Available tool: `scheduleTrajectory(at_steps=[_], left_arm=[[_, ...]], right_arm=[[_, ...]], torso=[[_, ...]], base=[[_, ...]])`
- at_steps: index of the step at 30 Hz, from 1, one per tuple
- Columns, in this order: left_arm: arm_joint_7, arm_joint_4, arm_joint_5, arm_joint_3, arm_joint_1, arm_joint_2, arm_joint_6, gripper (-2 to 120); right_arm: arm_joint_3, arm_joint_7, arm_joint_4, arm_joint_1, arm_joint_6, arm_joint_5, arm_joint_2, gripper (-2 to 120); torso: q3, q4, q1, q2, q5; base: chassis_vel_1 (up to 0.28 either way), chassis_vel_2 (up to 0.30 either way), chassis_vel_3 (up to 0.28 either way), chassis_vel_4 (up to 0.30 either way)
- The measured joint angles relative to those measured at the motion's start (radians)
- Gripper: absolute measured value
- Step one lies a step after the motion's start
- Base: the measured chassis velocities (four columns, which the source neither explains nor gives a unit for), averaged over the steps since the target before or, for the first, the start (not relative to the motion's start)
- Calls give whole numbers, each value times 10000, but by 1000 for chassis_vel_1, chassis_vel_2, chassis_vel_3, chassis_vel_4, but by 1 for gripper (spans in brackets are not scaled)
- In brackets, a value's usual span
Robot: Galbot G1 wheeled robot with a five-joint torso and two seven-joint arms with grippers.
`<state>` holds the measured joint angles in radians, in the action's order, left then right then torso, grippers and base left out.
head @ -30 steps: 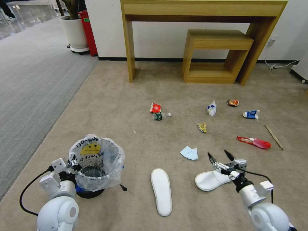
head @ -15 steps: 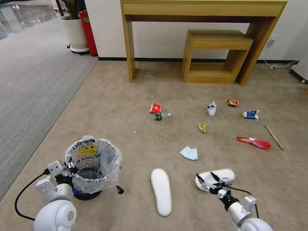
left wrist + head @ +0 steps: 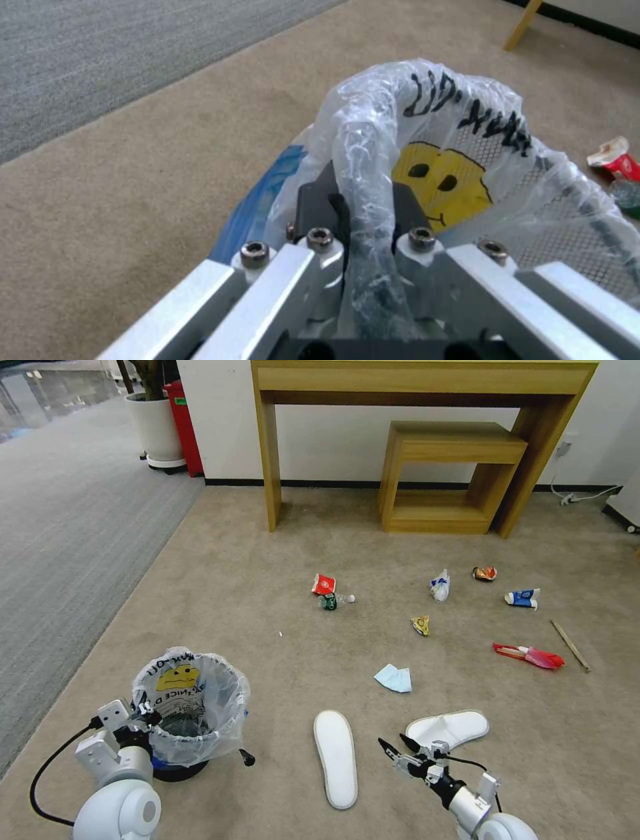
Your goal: Pick up the trash bin and place the garbage on the floor into it.
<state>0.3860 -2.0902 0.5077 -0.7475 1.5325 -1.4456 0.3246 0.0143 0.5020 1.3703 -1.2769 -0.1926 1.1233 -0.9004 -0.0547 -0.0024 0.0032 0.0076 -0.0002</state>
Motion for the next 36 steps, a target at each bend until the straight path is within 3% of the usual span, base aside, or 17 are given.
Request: scheduleTrajectory(at_steps=[6,14,36], left_arm=[[0,37,-35,-33,15,-14,-29,3],[0,43,-141,-51,68,-157,-61,3],[0,66,-155,-86,38,-218,-131,3]], right_arm=[[-396,-349,-709,558,181,27,-196,98],[-1480,164,-2524,1672,278,-68,-855,96],[-3311,-24,-3416,2547,-69,-113,-1466,86]], torso=[[-1,0,0,0,-1],[0,0,0,0,1],[0,-1,0,0,0]], base=[[0,0,0,0],[0,0,0,0],[0,0,0,0]])
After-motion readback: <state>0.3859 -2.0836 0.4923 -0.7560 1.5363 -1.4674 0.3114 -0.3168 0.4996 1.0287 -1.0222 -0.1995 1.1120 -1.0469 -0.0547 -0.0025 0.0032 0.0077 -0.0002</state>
